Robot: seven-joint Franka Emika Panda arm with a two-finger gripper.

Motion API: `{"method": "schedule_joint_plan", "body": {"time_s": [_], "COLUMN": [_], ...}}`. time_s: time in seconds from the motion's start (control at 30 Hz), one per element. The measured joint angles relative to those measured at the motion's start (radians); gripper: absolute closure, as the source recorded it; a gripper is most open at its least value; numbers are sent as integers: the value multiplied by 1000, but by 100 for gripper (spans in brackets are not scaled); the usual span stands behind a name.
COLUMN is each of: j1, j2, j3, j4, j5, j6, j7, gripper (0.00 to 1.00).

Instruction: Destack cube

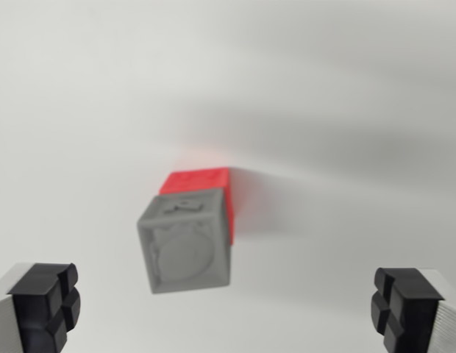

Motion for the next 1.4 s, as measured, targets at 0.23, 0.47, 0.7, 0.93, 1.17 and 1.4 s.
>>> {"method": "schedule_joint_plan", "body": {"time_s": [0.23, 0.47, 0.7, 0.93, 1.17, 1.4], "j1": [13, 29, 41, 41, 41, 41], "j2": [-20, -36, -35, 63, 130, 206], "j3": [9, 19, 30, 29, 26, 22], "j4": [-80, -161, -222, -226, -229, -227], "j5": [-2, -4, -8, -18, -31, -45], "j6": [58, 122, 187, 282, 356, 428], "j7": [-11, -20, -23, -21, -13, -3], "gripper": [0, 0, 0, 0, 0, 0]}}
